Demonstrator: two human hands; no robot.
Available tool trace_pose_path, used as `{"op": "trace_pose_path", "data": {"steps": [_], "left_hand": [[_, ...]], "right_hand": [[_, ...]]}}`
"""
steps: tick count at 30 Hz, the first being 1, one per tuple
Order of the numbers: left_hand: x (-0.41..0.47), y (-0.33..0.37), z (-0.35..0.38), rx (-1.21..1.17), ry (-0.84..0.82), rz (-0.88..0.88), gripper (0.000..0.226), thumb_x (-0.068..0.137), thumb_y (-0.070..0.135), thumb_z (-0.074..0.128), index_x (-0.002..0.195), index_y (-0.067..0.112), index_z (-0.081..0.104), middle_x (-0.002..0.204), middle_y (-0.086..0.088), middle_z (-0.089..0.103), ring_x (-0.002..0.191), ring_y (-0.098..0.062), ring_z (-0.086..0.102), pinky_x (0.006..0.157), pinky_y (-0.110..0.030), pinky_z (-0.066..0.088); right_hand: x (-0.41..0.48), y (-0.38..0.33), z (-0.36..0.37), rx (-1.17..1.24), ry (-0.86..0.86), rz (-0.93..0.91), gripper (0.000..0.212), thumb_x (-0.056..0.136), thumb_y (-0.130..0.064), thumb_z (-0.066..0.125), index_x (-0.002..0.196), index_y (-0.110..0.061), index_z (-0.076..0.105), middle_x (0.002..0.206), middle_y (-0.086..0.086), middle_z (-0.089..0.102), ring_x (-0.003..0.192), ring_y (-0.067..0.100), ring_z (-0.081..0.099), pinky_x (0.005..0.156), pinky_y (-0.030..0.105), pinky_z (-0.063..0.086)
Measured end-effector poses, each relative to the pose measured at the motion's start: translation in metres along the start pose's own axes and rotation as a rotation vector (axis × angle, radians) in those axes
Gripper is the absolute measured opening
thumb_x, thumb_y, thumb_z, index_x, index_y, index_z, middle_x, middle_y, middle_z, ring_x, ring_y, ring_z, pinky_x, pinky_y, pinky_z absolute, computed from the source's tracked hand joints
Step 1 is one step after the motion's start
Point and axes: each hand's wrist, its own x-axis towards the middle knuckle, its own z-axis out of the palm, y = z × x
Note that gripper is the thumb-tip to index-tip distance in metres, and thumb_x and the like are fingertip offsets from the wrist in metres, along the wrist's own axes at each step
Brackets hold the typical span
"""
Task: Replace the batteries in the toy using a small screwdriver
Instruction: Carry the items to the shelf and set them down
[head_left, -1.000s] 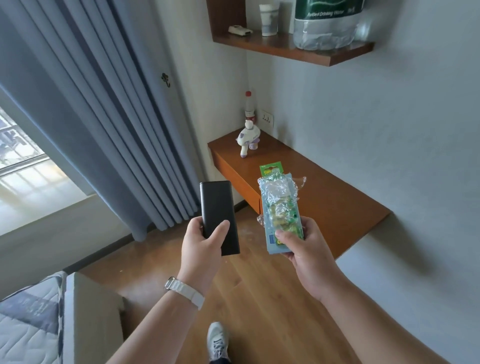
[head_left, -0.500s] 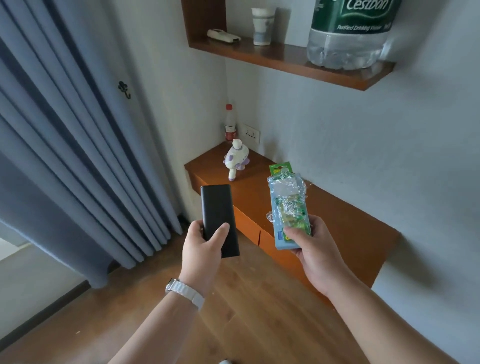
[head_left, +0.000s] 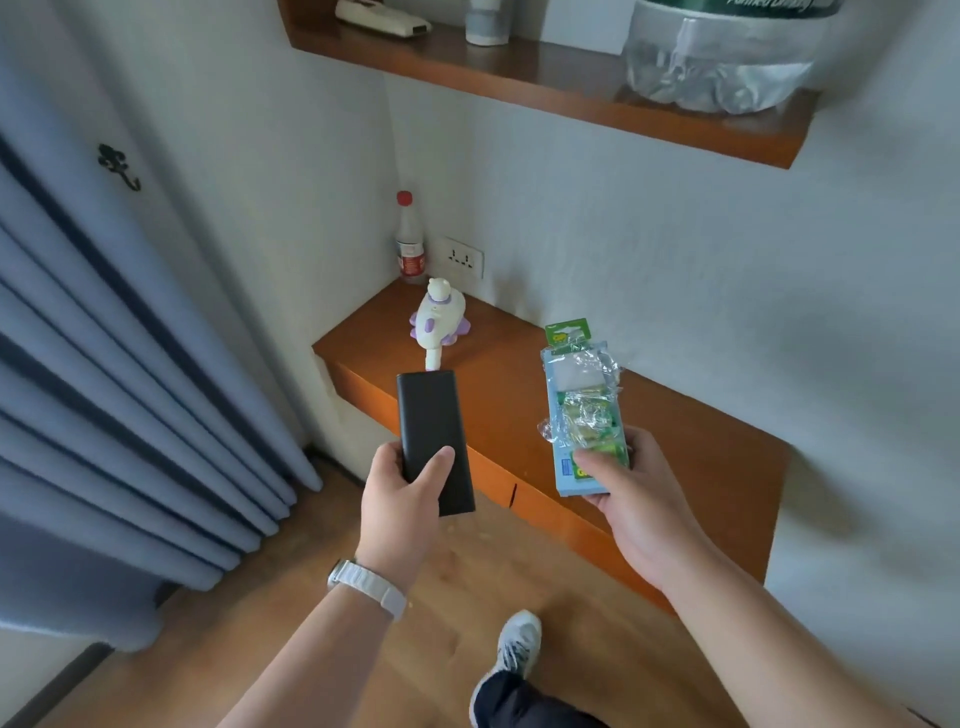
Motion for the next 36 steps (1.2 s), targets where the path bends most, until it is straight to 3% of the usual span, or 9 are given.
{"op": "trace_pose_path", "data": {"steps": [3, 11, 13, 16, 21, 24, 28, 31, 36], "left_hand": [[0.024, 0.0, 0.013, 0.033, -0.031, -0.006, 0.026, 0.093, 0.03, 0.069, 0.111, 0.017, 0.057, 0.098, 0.0, 0.068, 0.085, -0.013, 0.069, 0.052, -0.015, 0.051], [0.089, 0.016, 0.046, 0.17, -0.086, -0.031, 0.022, 0.091, 0.034, 0.072, 0.101, 0.021, 0.058, 0.095, -0.004, 0.071, 0.082, -0.018, 0.072, 0.068, -0.04, 0.063], [0.106, 0.025, 0.058, 0.181, -0.097, -0.023, 0.024, 0.091, 0.034, 0.072, 0.102, 0.019, 0.058, 0.095, -0.005, 0.071, 0.08, -0.019, 0.073, 0.065, -0.039, 0.063], [0.126, 0.035, 0.076, 0.191, -0.133, -0.014, 0.027, 0.093, 0.032, 0.07, 0.108, 0.013, 0.057, 0.095, -0.006, 0.07, 0.077, -0.018, 0.071, 0.051, -0.022, 0.055], [0.156, 0.039, 0.106, 0.169, -0.217, -0.034, 0.033, 0.095, 0.03, 0.068, 0.12, 0.012, 0.055, 0.106, -0.006, 0.069, 0.089, -0.019, 0.071, 0.054, -0.018, 0.055], [0.17, 0.035, 0.119, 0.166, -0.26, -0.059, 0.033, 0.095, 0.029, 0.068, 0.121, 0.013, 0.054, 0.107, -0.006, 0.068, 0.091, -0.019, 0.07, 0.058, -0.021, 0.058], [0.189, 0.026, 0.137, 0.167, -0.329, -0.091, 0.03, 0.095, 0.029, 0.068, 0.119, 0.018, 0.053, 0.107, -0.004, 0.068, 0.094, -0.02, 0.07, 0.074, -0.038, 0.064], [0.204, 0.019, 0.15, 0.195, -0.396, -0.092, 0.022, 0.095, 0.031, 0.067, 0.11, 0.026, 0.052, 0.103, 0.0, 0.066, 0.093, -0.017, 0.068, 0.074, -0.035, 0.063], [0.232, 0.007, 0.17, 0.275, -0.546, -0.087, 0.026, 0.093, 0.03, 0.069, 0.112, 0.02, 0.054, 0.103, -0.003, 0.067, 0.093, -0.019, 0.069, 0.077, -0.039, 0.063]], "right_hand": [[0.028, 0.006, 0.001, -0.001, 0.022, 0.023, 0.04, 0.089, -0.006, 0.068, 0.124, -0.013, 0.049, 0.116, 0.011, 0.066, 0.103, 0.023, 0.069, 0.093, 0.042, 0.055], [0.1, 0.007, 0.002, 0.064, 0.05, 0.096, 0.04, 0.087, -0.011, 0.072, 0.119, -0.018, 0.05, 0.119, 0.011, 0.062, 0.106, 0.023, 0.067, 0.1, 0.05, 0.052], [0.117, 0.006, 0.0, 0.094, 0.068, 0.114, 0.041, 0.087, -0.011, 0.073, 0.119, -0.018, 0.05, 0.119, 0.011, 0.062, 0.106, 0.023, 0.067, 0.1, 0.05, 0.052], [0.136, 0.003, -0.005, 0.12, 0.093, 0.145, 0.042, 0.086, -0.01, 0.073, 0.119, -0.017, 0.048, 0.119, 0.012, 0.061, 0.106, 0.024, 0.066, 0.1, 0.049, 0.052], [0.158, -0.001, -0.015, 0.09, 0.13, 0.161, 0.045, 0.085, -0.011, 0.075, 0.119, -0.017, 0.047, 0.117, 0.01, 0.062, 0.103, 0.023, 0.067, 0.091, 0.04, 0.057], [0.163, 0.0, -0.023, 0.098, 0.185, 0.167, 0.042, 0.086, -0.012, 0.075, 0.118, -0.019, 0.048, 0.114, 0.008, 0.062, 0.103, 0.022, 0.067, 0.091, 0.039, 0.057], [0.17, 0.01, -0.029, 0.123, 0.273, 0.183, 0.042, 0.085, -0.011, 0.075, 0.118, -0.02, 0.05, 0.115, 0.006, 0.064, 0.105, 0.023, 0.067, 0.095, 0.045, 0.056], [0.177, 0.023, -0.032, 0.106, 0.342, 0.196, 0.041, 0.086, -0.011, 0.074, 0.118, -0.019, 0.05, 0.115, 0.006, 0.065, 0.104, 0.021, 0.068, 0.094, 0.044, 0.056], [0.188, 0.045, -0.029, 0.002, 0.459, 0.222, 0.041, 0.085, -0.012, 0.075, 0.118, -0.02, 0.051, 0.109, 0.001, 0.069, 0.096, 0.013, 0.07, 0.088, 0.035, 0.058]]}}
